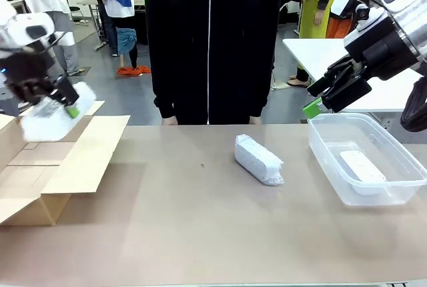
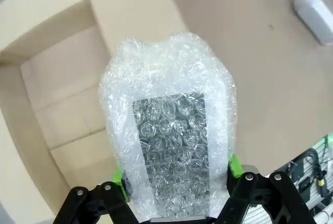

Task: Separate and place wrapped and unwrapped clocks.
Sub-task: If the picked Digital clock is wrapped, place it in the Package Box ; if not, place it in the Organizing box.

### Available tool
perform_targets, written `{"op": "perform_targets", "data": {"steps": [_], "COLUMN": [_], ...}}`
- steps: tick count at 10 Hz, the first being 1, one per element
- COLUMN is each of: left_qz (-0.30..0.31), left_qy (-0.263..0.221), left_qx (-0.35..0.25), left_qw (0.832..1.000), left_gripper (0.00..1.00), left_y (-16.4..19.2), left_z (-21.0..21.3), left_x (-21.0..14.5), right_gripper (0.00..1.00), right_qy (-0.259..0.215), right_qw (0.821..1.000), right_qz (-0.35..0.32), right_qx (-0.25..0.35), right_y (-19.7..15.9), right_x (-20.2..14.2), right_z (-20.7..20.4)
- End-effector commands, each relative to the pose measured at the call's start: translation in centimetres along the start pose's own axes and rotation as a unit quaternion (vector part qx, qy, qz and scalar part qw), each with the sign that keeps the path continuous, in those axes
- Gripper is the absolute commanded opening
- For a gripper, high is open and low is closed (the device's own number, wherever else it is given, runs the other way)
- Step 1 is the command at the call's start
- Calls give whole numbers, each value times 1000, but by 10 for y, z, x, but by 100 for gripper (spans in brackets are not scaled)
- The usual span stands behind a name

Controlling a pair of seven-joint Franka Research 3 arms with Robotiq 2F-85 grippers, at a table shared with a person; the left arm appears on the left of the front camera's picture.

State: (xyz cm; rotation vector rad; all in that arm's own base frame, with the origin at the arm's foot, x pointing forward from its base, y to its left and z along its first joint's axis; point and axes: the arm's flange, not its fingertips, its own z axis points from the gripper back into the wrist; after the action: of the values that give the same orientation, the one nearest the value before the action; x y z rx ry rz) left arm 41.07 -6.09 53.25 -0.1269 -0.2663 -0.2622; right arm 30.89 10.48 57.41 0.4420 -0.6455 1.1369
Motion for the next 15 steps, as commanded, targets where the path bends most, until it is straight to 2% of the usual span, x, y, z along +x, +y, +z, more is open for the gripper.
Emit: {"op": "perform_targets", "data": {"steps": [1, 2, 3, 4, 6, 7, 10, 12, 13, 14, 15], "left_qz": [24, 35, 24, 25, 19, 5, 9, 32, 26, 29, 30], "left_qy": [-19, -16, 0, 12, 8, 14, 14, 14, 16, 24, 24], "left_qx": [34, 47, 30, 24, 8, 4, -40, -22, -32, -25, -20], "left_qw": [999, 998, 999, 999, 1000, 1000, 999, 999, 999, 999, 999], "left_gripper": [81, 81, 81, 81, 81, 81, 81, 81, 81, 100, 100], "left_y": [29, 53, 75, 91, 117, 134, 139, 141, 145, 150, 149], "left_z": [-4, -13, -26, -38, -65, -89, -136, -148, -150, -149, -150], "left_x": [-6, -7, -6, -5, -1, 1, 6, 4, 3, 3, 4], "right_gripper": [100, 100, 100, 100, 100, 100, 100, 100, 100, 100, 100], "right_qy": [-10, -10, -10, -10, -10, -10, -10, -10, -10, -10, -10], "right_qw": [1000, 1000, 1000, 1000, 1000, 1000, 1000, 1000, 1000, 1000, 1000], "right_qz": [3, 3, 3, 3, 3, 3, 3, 3, 3, 3, 3], "right_qx": [13, 13, 13, 13, 13, 13, 13, 13, 13, 13, 13], "right_y": [0, 0, 0, 0, 0, 0, 0, 0, 0, 0, 0], "right_x": [0, 0, 0, 0, 0, 0, 0, 0, 0, 0, 0], "right_z": [-2, -2, -2, -2, -2, -2, -2, -2, -2, -2, -2]}}
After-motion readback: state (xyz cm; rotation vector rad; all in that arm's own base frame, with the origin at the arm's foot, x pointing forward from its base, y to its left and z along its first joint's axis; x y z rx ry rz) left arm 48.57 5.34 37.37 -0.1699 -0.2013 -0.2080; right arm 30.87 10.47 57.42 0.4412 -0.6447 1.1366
